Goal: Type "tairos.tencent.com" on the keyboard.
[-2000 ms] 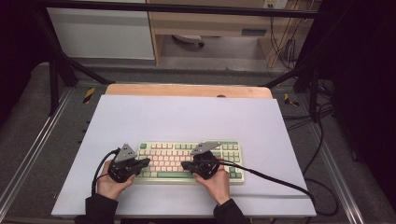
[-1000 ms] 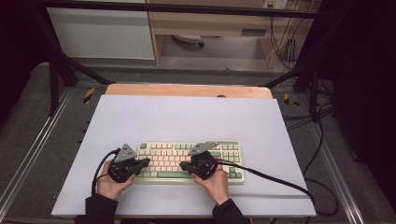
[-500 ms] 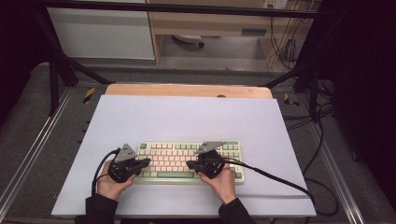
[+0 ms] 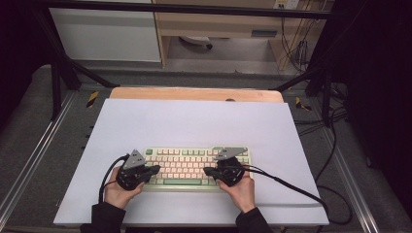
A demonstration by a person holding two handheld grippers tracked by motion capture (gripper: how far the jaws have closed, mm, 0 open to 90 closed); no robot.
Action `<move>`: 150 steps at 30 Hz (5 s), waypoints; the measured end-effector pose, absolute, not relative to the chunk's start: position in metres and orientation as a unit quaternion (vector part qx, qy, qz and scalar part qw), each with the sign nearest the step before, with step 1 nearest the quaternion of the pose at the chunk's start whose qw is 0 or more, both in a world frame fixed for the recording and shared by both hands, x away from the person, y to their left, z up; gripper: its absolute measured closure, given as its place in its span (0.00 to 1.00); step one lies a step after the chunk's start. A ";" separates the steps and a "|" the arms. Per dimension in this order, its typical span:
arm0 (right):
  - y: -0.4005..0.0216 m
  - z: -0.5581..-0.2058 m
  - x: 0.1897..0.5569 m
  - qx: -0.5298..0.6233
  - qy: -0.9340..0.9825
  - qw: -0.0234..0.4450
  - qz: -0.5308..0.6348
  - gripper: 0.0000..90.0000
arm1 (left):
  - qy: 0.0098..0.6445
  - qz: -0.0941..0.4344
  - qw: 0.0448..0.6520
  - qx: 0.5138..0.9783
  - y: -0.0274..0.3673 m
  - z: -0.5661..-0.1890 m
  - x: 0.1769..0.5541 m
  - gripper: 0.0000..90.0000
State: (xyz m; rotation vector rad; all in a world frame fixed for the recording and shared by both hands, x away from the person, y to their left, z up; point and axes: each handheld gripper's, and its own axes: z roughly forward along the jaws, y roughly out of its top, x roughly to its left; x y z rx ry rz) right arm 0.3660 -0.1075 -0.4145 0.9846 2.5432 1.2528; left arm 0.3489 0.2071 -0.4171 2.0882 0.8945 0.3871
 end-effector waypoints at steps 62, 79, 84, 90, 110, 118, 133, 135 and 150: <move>-0.134 -0.417 0.359 0.343 0.836 0.073 0.422 1.00 | 0.338 0.144 0.400 0.840 0.190 -0.415 0.348 1.00; -0.133 -0.418 0.359 0.344 0.837 0.072 0.421 1.00 | 0.351 0.152 0.385 0.840 0.186 -0.407 0.365 1.00; -0.133 -0.417 0.359 0.343 0.837 0.071 0.420 1.00 | 0.359 0.152 0.379 0.839 0.181 -0.409 0.373 1.00; -0.133 -0.418 0.359 0.344 0.837 0.072 0.420 1.00 | 0.367 0.153 0.378 0.836 0.180 -0.415 0.380 1.00; -0.134 -0.417 0.359 0.343 0.837 0.072 0.420 1.00 | 0.363 0.155 0.372 0.840 0.175 -0.424 0.382 1.00; -0.134 -0.417 0.359 0.341 0.838 0.074 0.420 1.00 | 0.362 0.156 0.376 0.839 0.176 -0.424 0.380 1.00; -0.134 -0.415 0.357 0.341 0.834 0.072 0.429 1.00 | 0.354 0.159 0.393 0.834 0.189 -0.414 0.365 1.00; -0.133 -0.415 0.357 0.342 0.833 0.070 0.430 1.00 | 0.352 0.158 0.394 0.834 0.191 -0.414 0.363 1.00; -0.119 -0.413 0.357 0.333 0.836 0.066 0.431 1.00 | 0.356 0.156 0.398 0.831 0.202 -0.417 0.356 1.00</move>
